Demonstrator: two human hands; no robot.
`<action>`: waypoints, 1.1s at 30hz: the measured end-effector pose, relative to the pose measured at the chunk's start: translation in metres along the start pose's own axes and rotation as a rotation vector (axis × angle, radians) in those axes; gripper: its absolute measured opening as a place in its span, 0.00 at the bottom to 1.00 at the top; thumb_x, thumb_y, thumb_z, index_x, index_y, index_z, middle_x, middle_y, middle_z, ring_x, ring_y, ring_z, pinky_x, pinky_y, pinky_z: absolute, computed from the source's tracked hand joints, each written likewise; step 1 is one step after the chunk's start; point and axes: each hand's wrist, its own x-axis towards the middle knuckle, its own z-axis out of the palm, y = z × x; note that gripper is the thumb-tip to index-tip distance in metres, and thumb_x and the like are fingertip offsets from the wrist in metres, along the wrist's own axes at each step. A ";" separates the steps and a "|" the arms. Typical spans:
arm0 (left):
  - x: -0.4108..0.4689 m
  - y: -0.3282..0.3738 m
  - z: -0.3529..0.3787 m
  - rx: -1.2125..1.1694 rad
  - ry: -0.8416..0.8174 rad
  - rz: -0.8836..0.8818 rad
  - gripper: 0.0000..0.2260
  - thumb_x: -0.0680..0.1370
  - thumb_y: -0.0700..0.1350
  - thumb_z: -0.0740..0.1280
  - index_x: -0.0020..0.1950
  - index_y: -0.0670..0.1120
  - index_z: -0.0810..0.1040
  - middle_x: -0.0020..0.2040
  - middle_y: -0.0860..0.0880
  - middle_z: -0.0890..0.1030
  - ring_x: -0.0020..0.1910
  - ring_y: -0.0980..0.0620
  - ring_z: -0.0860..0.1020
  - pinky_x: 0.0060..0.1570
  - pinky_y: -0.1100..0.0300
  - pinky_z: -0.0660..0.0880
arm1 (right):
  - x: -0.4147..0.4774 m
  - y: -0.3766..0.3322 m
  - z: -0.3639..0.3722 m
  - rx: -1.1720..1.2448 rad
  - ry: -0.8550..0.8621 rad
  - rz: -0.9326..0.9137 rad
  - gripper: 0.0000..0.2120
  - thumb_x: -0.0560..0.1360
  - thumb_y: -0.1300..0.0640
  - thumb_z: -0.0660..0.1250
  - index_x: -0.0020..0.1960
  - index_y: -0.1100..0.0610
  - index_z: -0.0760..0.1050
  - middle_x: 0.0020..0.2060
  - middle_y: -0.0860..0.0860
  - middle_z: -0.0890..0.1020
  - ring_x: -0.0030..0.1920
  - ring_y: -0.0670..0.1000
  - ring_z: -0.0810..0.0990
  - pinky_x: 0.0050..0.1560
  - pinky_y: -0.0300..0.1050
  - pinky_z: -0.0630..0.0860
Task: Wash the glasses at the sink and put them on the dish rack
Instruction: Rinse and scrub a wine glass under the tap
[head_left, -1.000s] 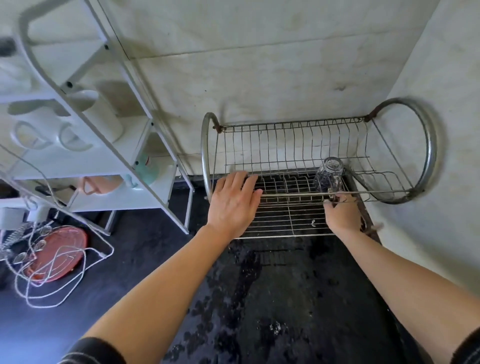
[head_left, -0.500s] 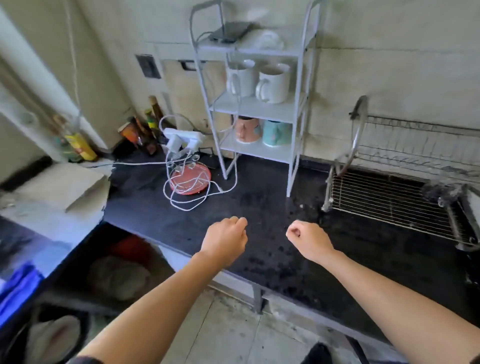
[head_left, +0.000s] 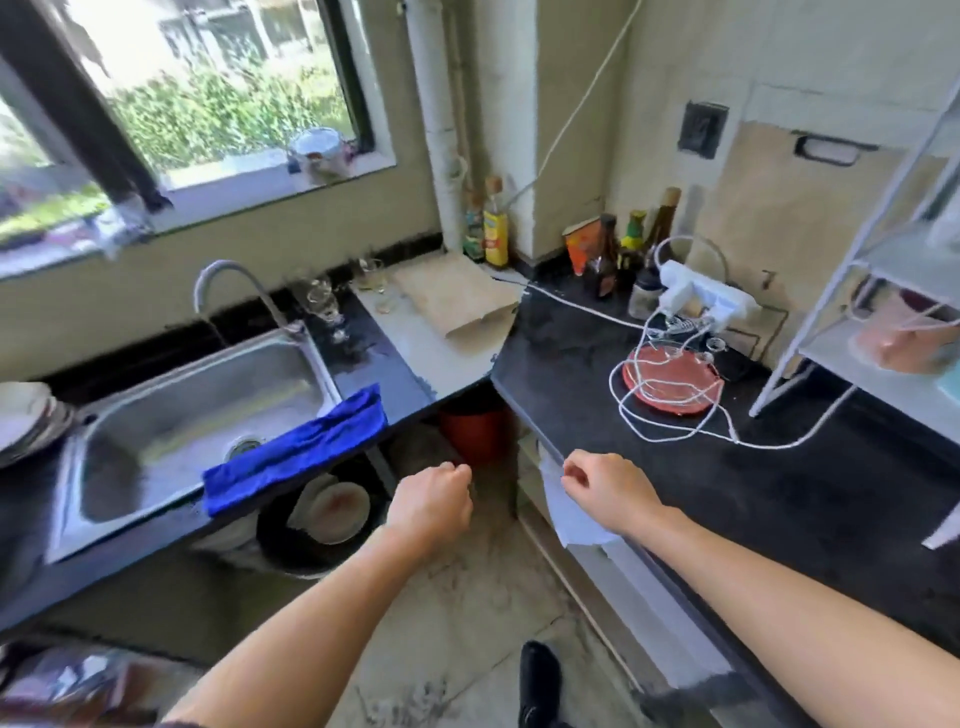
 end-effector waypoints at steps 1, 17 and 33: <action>0.007 -0.018 0.001 -0.005 -0.003 -0.037 0.08 0.78 0.46 0.56 0.52 0.46 0.73 0.52 0.47 0.78 0.52 0.42 0.78 0.43 0.52 0.72 | 0.021 -0.011 0.003 -0.012 -0.013 -0.041 0.09 0.78 0.49 0.61 0.54 0.50 0.77 0.47 0.49 0.83 0.47 0.56 0.80 0.45 0.48 0.75; 0.074 -0.229 -0.011 -0.166 -0.010 -0.605 0.10 0.78 0.48 0.56 0.54 0.47 0.73 0.53 0.48 0.78 0.54 0.45 0.77 0.49 0.53 0.73 | 0.317 -0.202 0.043 -0.046 -0.215 -0.356 0.17 0.76 0.47 0.65 0.63 0.51 0.73 0.47 0.48 0.82 0.47 0.50 0.80 0.49 0.48 0.79; 0.170 -0.396 0.019 -0.307 -0.049 -0.668 0.13 0.80 0.49 0.57 0.60 0.48 0.75 0.58 0.48 0.78 0.57 0.46 0.76 0.51 0.54 0.72 | 0.538 -0.328 0.106 0.147 -0.086 0.014 0.39 0.66 0.43 0.75 0.72 0.51 0.63 0.63 0.52 0.76 0.60 0.56 0.77 0.54 0.51 0.75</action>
